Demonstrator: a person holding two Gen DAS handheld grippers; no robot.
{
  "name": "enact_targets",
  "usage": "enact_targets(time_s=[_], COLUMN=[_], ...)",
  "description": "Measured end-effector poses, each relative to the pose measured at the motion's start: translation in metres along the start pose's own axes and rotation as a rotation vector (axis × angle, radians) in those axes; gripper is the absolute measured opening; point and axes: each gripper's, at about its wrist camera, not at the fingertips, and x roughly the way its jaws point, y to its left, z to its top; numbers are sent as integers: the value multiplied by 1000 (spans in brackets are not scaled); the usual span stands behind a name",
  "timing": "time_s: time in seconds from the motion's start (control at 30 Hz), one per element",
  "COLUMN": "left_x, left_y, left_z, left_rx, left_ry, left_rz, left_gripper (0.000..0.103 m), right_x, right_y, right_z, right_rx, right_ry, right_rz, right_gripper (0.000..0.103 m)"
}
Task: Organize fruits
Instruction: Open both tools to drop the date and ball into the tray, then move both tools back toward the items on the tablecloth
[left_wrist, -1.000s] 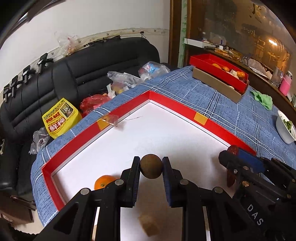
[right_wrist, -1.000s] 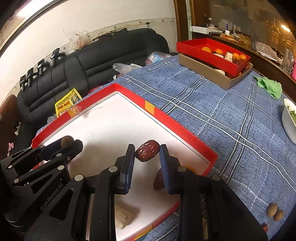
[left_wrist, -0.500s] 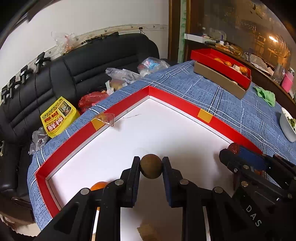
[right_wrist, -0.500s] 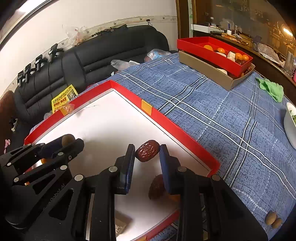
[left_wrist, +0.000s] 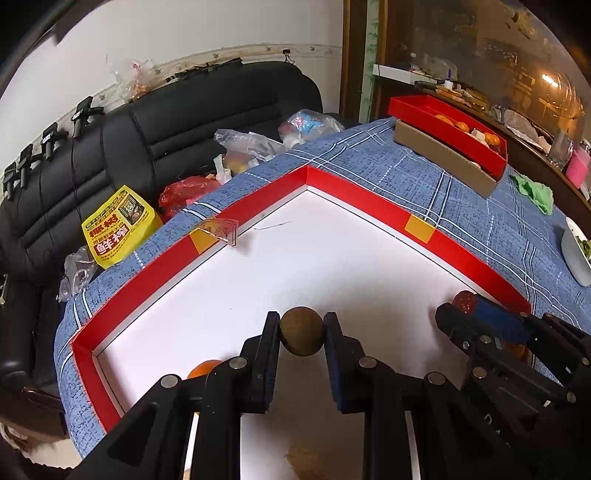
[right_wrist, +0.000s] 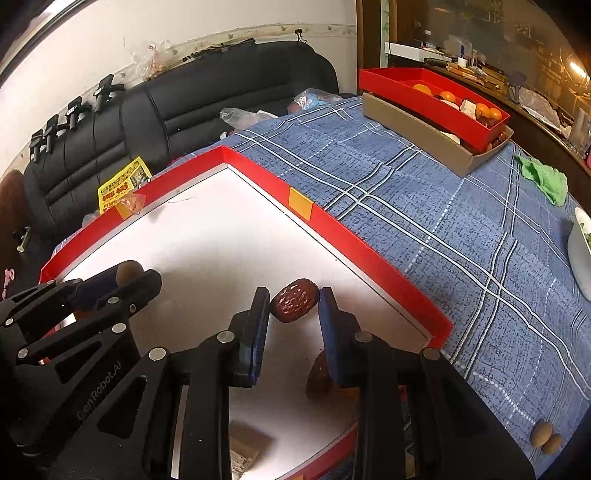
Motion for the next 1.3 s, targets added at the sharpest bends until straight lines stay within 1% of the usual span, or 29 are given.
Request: enact_targets(time_s=[0.33, 0.43, 0.5, 0.53, 0.6, 0.63, 0.67, 0.7, 0.73, 0.77, 0.83, 0.9, 0.93, 1.0, 1.03, 1.07, 1.13, 1.2, 1.3], left_x=[-2, -2, 0, 0, -4, -6, -10, -15, -18, -23, -30, -41, -47, -58, -63, -70, -79, -93, -112], left_y=[2, 6, 12, 14, 15, 15, 16, 18, 21, 24, 29, 35, 36, 37, 35, 29, 17, -3, -26], left_z=[0, 0, -1, -1, -1, -2, -2, -3, -4, -6, -8, -13, -15, -20, -23, -27, -33, -42, -58], left_rx=[-7, -22, -54, -61, -53, -51, -54, -67, -81, -98, -120, -154, -168, -188, -192, -188, -169, -116, -42], left_ry=[1, 22, 58, 57, 61, 62, 59, 53, 53, 56, 52, 38, 28, 8, -1, -15, -26, -64, -131], left_rz=[1, 8, 9, 13, 36, 35, 25, 26, 27, 21, 10, 4, 5, -2, -9, -23, -46, -88, -116], left_gripper=[22, 22, 22, 22, 27, 38, 45, 47, 51, 54, 58, 59, 60, 60, 60, 60, 60, 60, 60], right_x=[1, 2, 3, 4, 5, 5, 5, 3, -1, -6, -17, -32, -43, -65, -82, -91, -114, -138, -161], right_y=[4, 4, 4, 4, 4, 4, 4, 5, 5, 6, 6, 8, 9, 9, 5, 2, -17, -42, -79], right_z=[-1, 0, -1, -1, -1, -2, -3, -4, -5, -6, -9, -14, -18, -26, -35, -40, -55, -78, -114], right_rx=[-7, -4, -4, -2, 1, 1, 0, 0, 2, 2, 5, 4, -3, -12, -6, 2, 54, 118, 187], right_ry=[13, 17, 31, 40, 60, 75, 83, 83, 76, 66, 46, 16, -13, -68, -102, -119, -155, -193, -208], right_rz=[-6, -7, -10, -11, -9, -15, -19, -18, -19, -29, -11, 7, 14, 10, -6, -9, -16, -26, -73], right_gripper=[26, 26, 26, 27, 27, 27, 32, 41, 59, 59, 59, 60, 61, 68, 71, 71, 71, 71, 71])
